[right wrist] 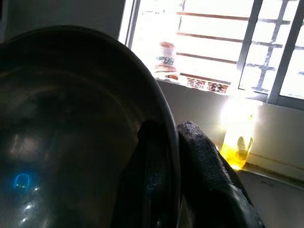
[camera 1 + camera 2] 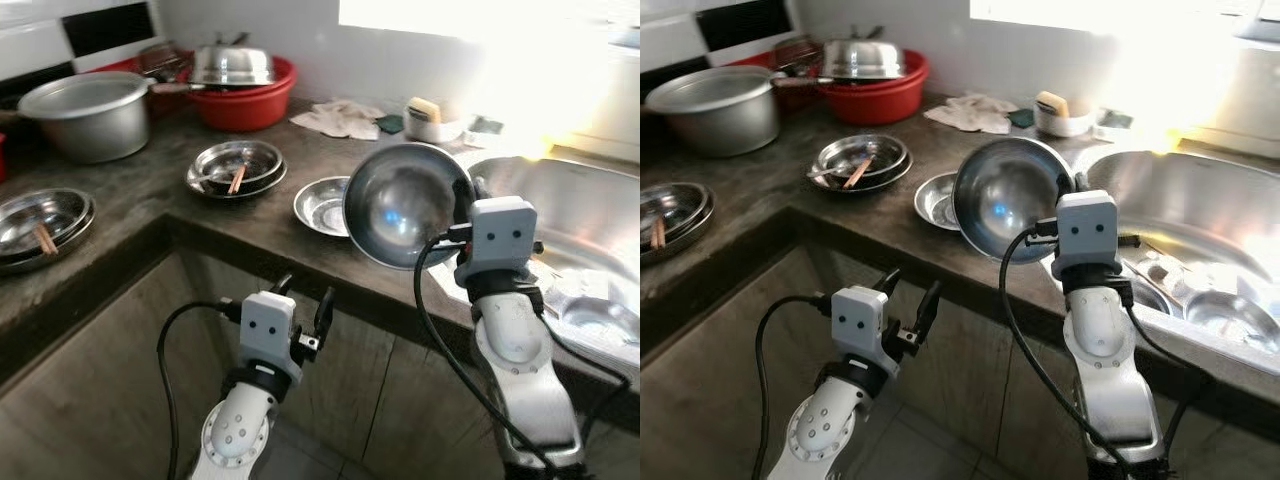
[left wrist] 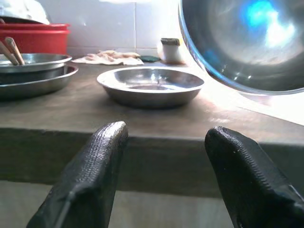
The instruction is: Kitchen organization
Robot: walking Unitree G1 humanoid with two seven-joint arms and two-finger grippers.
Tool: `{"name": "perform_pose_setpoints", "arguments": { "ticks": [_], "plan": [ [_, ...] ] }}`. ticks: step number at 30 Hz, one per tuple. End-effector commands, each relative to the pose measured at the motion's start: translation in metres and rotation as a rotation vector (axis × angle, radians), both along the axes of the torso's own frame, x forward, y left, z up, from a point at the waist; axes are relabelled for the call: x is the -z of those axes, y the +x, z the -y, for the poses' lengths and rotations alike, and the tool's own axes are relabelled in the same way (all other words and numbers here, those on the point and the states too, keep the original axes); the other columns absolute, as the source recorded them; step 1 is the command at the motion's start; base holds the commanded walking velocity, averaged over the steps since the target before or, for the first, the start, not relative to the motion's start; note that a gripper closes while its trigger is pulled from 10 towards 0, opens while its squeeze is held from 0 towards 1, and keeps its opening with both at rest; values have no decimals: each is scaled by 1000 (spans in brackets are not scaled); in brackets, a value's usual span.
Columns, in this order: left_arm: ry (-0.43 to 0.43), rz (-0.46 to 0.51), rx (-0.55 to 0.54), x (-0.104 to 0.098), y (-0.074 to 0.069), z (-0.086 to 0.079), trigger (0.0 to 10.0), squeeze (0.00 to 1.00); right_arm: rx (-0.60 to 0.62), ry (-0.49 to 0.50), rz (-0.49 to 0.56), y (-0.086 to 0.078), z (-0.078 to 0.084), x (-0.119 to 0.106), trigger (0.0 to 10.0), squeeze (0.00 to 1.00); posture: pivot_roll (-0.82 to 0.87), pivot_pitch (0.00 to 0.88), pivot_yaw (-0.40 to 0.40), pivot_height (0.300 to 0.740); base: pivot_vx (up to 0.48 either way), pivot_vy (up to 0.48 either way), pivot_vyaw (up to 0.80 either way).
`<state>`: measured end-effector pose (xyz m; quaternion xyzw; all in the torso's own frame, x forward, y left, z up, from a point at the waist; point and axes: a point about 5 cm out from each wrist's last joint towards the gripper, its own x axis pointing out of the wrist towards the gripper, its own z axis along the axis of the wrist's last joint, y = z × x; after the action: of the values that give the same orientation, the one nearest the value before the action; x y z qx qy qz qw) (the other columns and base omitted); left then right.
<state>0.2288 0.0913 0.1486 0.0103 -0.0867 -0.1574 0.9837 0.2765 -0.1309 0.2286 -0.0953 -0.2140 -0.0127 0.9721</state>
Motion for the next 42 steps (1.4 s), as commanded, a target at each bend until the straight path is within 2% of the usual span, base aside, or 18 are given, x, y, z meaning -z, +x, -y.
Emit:
{"name": "perform_pose_setpoints", "arguments": {
  "ticks": [1, 9, 16, 23, 42],
  "plan": [
    [-12, 1, 23, -1, -1, 6, 10000, 0, 26, 5, 30, -3, 7, -7, 10000, 0, 31, 71, -16, 740, 0, 292, -788],
    [33, 19, 51, -2, 0, 9, 10000, 0, 26, 0, 28, -2, 6, -7, 10000, 0, 30, 62, -11, 740, 0, -137, -788],
    [14, 7, 30, -1, 2, 7, 10000, 0, 23, 4, 37, 0, 6, -9, 10000, 0, 32, 56, -12, 740, 0, -242, -787],
    [43, 24, 43, -1, 1, 7, 10000, 0, 25, 23, 46, 5, 9, -14, 10000, 0, 30, 52, -14, 740, 76, -92, 0],
    [72, 30, 26, 0, 2, 3, 10000, 0, -16, 40, 53, 15, 10, -24, 10000, 0, 34, 60, -16, 740, 341, -332, 0]
  ]
}}
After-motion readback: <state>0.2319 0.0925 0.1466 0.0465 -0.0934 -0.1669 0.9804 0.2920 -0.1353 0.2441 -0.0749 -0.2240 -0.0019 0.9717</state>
